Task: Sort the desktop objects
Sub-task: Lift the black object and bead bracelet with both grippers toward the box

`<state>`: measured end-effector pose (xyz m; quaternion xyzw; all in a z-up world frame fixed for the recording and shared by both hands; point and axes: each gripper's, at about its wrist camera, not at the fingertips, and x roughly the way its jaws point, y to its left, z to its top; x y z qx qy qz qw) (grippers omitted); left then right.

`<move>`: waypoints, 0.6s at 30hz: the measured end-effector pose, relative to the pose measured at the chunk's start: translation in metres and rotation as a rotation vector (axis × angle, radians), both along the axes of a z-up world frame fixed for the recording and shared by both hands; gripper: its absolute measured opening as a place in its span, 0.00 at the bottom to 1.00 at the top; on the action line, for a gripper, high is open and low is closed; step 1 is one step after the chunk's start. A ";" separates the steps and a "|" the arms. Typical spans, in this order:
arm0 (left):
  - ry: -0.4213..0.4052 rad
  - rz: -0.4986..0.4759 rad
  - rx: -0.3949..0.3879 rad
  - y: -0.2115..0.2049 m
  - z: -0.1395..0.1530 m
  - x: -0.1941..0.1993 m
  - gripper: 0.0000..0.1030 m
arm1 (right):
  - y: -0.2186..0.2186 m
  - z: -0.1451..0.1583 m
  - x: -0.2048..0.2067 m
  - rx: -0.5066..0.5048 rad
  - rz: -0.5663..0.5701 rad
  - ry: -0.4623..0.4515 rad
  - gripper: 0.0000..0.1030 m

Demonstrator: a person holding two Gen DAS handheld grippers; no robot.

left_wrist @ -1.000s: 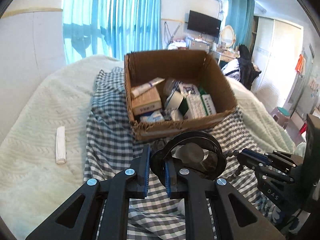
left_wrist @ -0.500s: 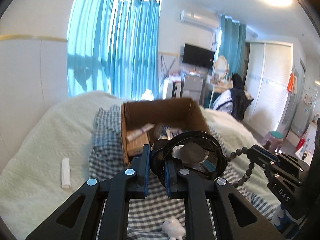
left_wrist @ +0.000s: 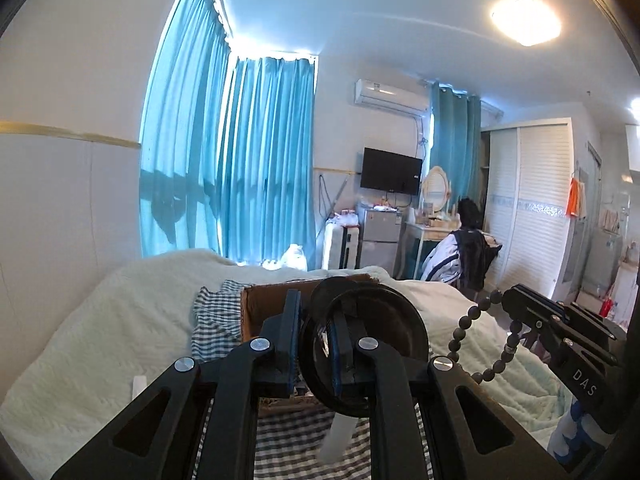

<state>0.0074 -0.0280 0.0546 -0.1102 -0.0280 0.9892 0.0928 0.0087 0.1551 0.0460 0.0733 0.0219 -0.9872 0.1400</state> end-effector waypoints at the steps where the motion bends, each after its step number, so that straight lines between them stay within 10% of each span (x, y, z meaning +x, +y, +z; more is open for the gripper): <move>1: 0.002 -0.003 -0.002 0.001 0.000 -0.003 0.11 | 0.000 0.002 -0.001 0.001 -0.001 0.004 0.11; 18: 0.070 0.011 -0.001 -0.007 0.013 -0.049 0.11 | 0.006 0.009 -0.045 -0.008 -0.002 0.013 0.11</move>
